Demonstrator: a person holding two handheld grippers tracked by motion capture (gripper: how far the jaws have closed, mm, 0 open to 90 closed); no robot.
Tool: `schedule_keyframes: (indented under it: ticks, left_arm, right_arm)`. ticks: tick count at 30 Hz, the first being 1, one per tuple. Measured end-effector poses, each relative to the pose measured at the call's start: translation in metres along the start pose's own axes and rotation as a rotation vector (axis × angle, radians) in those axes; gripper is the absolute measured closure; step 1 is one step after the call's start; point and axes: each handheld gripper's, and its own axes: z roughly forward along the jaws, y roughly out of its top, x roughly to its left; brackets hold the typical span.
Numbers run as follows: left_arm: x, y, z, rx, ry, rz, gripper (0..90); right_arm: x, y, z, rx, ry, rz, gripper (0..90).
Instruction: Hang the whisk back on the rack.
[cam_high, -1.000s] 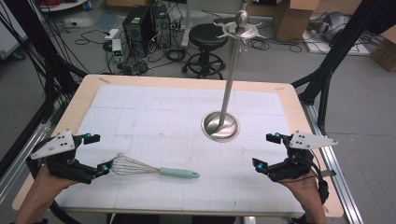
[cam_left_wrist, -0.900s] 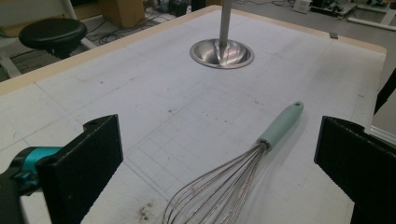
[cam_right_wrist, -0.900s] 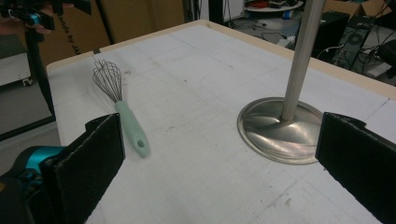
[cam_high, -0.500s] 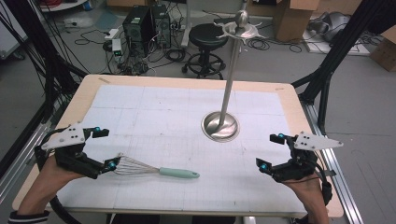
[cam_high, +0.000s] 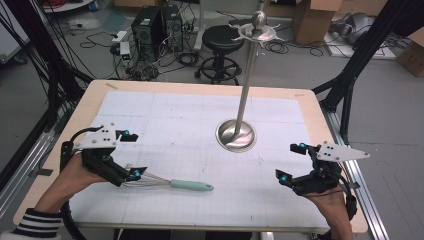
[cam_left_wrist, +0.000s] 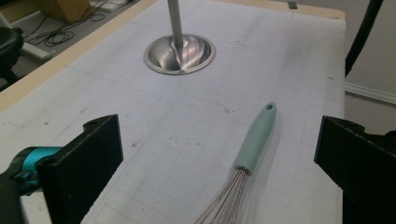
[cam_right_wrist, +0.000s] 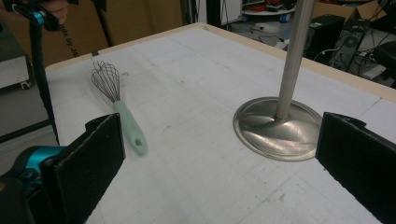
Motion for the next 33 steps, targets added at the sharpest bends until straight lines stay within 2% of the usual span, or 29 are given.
schedule_keyframes:
  ticks: [2,7,13,14,15,18,19,25,29,31,33]
  left_arm:
    - [-0.001,0.002,0.006,0.015,-0.014,0.023,1.7]
    - [-0.002,0.007,0.028,0.082,-0.054,0.049,1.7]
    - [-0.004,0.01,0.045,0.109,-0.082,0.059,1.7]
    - [-0.005,0.01,0.051,0.131,-0.098,0.046,1.7]
    - [-0.005,0.01,0.051,0.131,-0.098,0.046,1.7]
    - [-0.008,0.01,0.061,0.165,-0.123,0.065,1.7]
    - [-0.009,0.01,0.064,0.176,-0.126,0.076,1.7]
    - [-0.01,0.006,0.078,0.277,-0.143,0.075,1.7]
    - [-0.011,0.004,0.084,0.289,-0.154,0.086,1.7]
    - [-0.01,0.002,0.091,0.323,-0.171,0.1,1.7]
    - [-0.01,0.0,0.095,0.346,-0.166,0.113,1.7]
  right_arm:
    - [0.0,0.0,0.0,-0.001,0.0,0.0,0.1]
    - [-0.001,0.0,0.003,-0.001,0.004,-0.001,0.1]
    - [-0.001,-0.001,0.004,-0.001,0.012,-0.006,0.1]
    - [0.0,-0.001,0.004,0.003,0.012,-0.006,0.1]
    - [0.0,0.0,0.005,0.003,0.011,-0.006,0.1]
    - [0.0,0.0,0.005,0.003,0.01,-0.009,0.1]
    - [0.0,0.0,0.004,0.001,0.009,-0.009,0.1]
    - [0.001,0.0,0.006,-0.003,0.018,-0.017,0.1]
    - [0.002,0.0,0.008,0.006,0.025,-0.016,0.1]
    - [0.002,0.0,0.009,0.006,0.024,-0.018,0.1]
    - [0.002,0.0,0.009,0.003,0.028,-0.023,0.1]
